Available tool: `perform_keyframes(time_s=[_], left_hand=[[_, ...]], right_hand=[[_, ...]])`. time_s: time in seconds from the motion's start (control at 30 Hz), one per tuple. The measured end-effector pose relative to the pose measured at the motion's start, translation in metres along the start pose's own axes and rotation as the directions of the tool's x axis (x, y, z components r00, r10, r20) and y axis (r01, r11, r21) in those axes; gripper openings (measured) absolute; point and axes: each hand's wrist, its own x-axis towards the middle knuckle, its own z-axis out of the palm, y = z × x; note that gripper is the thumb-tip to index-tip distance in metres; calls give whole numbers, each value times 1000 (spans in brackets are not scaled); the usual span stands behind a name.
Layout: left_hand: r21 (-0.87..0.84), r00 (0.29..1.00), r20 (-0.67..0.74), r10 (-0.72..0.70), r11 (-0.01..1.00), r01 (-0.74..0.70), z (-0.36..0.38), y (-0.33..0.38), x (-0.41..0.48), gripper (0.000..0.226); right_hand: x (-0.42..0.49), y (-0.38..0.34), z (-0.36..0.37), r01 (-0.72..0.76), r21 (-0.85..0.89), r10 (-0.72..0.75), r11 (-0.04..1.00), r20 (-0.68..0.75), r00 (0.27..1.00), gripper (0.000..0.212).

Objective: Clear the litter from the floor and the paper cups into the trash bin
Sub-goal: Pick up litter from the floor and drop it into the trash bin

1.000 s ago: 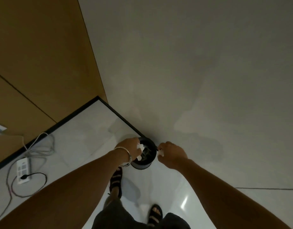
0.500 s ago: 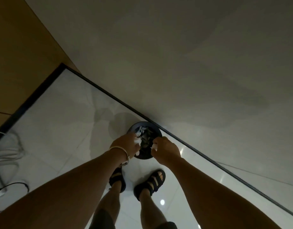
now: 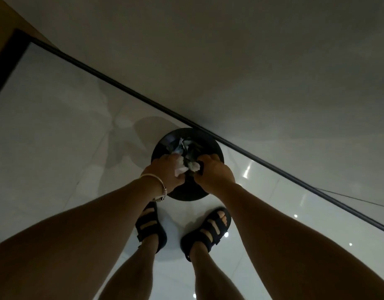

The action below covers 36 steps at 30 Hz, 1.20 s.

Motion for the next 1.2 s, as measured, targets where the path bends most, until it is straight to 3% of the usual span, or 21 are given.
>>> perform_keyframes(time_s=[0.17, 0.33, 0.5, 0.67, 0.87, 1.0, 1.2], left_hand=[[137, 999, -46, -22, 990, 28, -13, 8, -28, 74], [198, 996, -90, 14, 980, 4, -67, 59, -90, 69], [280, 986, -90, 139, 954, -109, -124, 130, -173, 66], [401, 952, -2, 306, 873, -280, -150, 200, -255, 61], [582, 841, 268, 470, 617, -530, -117, 286, -342, 64], [632, 729, 444, 521, 394, -667, -59, 344, -399, 67], [637, 556, 620, 553, 58, -769, 76, 434, -490, 69]], right_hand=[[-31, 9, -17, -20, -19, 21, 1000, 18, 1000, 60], [-104, -5, -76, -21, 21, 23, 1000, -80, 997, 69], [-204, -16, -140, -53, 76, 67, 996, -200, 978, 73], [-325, -11, -171, -153, 245, 230, 957, -328, 916, 74], [-474, 28, -146, -313, 432, 475, 846, -344, 810, 73], [-579, 80, -105, -412, 633, 693, 655, -287, 661, 73], [-716, 162, -2, -448, 808, 876, 383, -164, 454, 74]])
